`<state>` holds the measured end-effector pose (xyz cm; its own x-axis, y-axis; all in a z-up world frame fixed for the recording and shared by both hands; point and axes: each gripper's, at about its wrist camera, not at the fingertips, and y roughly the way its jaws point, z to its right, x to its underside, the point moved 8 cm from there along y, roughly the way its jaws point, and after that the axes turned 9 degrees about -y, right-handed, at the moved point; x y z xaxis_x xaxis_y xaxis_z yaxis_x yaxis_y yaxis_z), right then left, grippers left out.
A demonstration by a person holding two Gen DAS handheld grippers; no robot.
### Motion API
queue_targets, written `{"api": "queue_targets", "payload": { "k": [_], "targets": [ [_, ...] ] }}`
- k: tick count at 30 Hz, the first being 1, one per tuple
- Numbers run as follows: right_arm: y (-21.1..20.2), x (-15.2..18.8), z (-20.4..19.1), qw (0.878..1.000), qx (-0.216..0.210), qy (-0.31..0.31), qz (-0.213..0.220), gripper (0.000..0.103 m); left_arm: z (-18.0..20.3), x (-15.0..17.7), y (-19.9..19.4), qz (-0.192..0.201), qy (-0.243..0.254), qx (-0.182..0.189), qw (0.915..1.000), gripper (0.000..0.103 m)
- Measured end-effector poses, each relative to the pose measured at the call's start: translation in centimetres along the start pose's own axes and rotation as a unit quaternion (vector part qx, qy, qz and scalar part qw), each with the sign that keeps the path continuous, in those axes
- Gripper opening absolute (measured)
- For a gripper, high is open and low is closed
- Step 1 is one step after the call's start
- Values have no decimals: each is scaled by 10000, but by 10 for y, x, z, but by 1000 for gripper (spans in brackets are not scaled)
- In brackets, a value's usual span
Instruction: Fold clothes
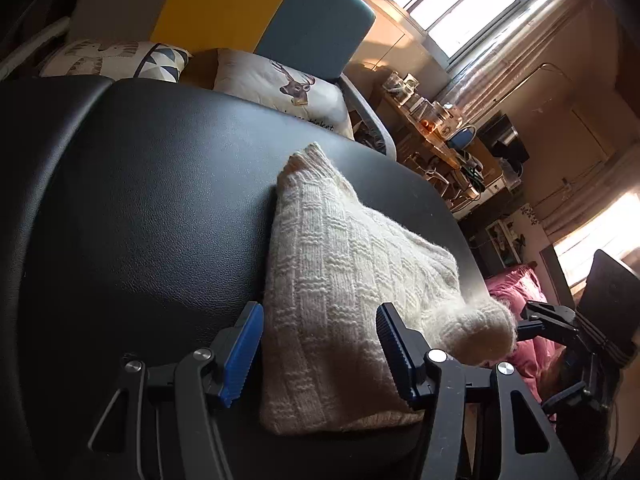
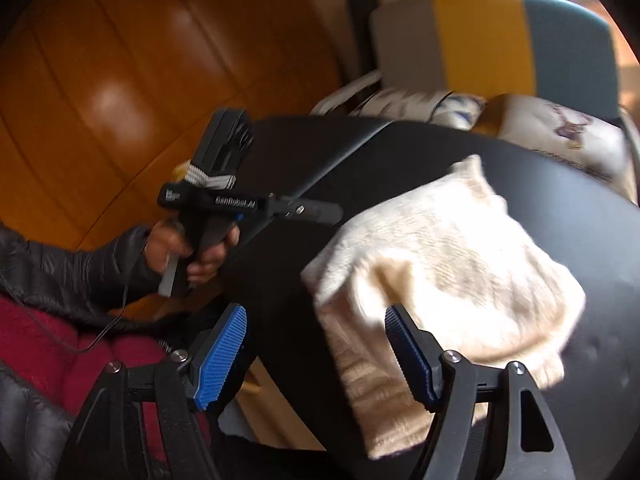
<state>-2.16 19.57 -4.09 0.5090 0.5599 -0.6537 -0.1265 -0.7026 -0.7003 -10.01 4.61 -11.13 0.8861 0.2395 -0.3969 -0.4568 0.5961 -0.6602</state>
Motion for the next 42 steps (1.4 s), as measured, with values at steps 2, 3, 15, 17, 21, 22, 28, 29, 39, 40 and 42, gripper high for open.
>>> {"api": "queue_targets", "payload": {
  "k": [2,3,15,17,21,22,28,29,39,40,42],
  "targets": [
    [14,-3,-3,9992,-69,-103,-379,74,1,-6,-2,79,22,73,9999,59],
    [18,-1,-8,9983,-141,-143,-547,74,2,-10,-3,119,43,113,9999,59],
    [50,103,-4,9711,-843,977,-2007,74,30,13,33,-316,1178,105,9925,59],
    [49,134,6,9703,-662,1289,-1935,74,20,21,33,-343,1151,91,9927,59],
    [24,137,14,9778,-556,1903,-680,71,16,43,35,-527,1640,-134,9850,59],
    [18,139,14,9777,-466,1985,-495,71,17,47,34,-557,1748,-169,9829,59],
    [-42,133,32,9466,-233,2889,1414,72,37,46,34,-519,2041,-93,9775,59],
    [-48,130,40,9351,-243,3095,1706,72,38,47,35,-515,2046,-70,9775,59],
    [-26,110,128,8531,56,4550,2554,72,52,57,23,-272,1990,363,9789,58],
    [-23,108,130,8538,98,4551,2525,70,59,61,18,-246,2078,488,9766,58],
    [-24,102,134,8598,236,4482,2436,69,73,73,16,-245,2467,529,9673,58]
  ]
}}
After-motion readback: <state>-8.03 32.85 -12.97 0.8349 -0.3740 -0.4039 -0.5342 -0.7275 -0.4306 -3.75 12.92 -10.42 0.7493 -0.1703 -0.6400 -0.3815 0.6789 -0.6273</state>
